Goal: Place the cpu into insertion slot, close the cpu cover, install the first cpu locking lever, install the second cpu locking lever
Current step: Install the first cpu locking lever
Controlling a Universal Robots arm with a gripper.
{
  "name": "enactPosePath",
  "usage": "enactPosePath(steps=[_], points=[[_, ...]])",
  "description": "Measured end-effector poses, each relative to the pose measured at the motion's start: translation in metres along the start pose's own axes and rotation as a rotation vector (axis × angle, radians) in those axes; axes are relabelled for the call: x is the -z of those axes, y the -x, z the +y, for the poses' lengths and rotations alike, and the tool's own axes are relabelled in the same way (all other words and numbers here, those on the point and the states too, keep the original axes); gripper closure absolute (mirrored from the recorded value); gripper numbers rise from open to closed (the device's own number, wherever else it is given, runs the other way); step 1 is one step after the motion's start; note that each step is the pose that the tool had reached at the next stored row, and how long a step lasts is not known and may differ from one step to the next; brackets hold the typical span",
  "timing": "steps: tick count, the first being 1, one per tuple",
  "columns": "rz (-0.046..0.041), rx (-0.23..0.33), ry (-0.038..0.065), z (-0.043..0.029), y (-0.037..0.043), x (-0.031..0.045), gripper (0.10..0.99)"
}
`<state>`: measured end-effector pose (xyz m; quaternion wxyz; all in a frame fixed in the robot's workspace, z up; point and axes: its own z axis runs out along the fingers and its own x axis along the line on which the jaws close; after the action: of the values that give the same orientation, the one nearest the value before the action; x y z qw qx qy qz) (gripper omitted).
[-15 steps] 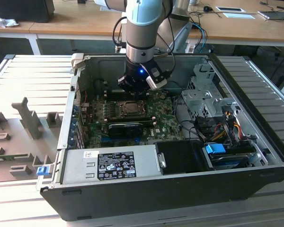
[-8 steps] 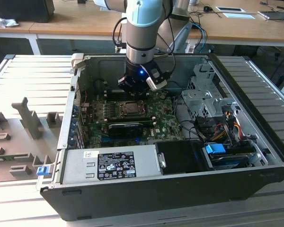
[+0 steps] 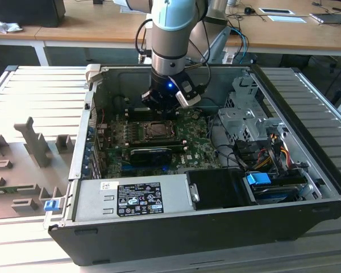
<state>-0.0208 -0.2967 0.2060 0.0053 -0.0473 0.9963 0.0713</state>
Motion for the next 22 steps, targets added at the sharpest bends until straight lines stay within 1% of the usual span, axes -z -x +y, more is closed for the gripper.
enactPosePath(steps=[2,4,13,22], points=[[0.0001,0.000,0.000,0.0010,0.0001,0.0070,0.980],[0.0002,0.000,0.000,0.0015,0.0002,0.0105,0.980],[0.0001,0.000,0.000,-0.0060,-0.0005,0.0116,0.980],[0.0001,0.000,0.000,-0.0088,-0.0008,0.0120,0.980]])
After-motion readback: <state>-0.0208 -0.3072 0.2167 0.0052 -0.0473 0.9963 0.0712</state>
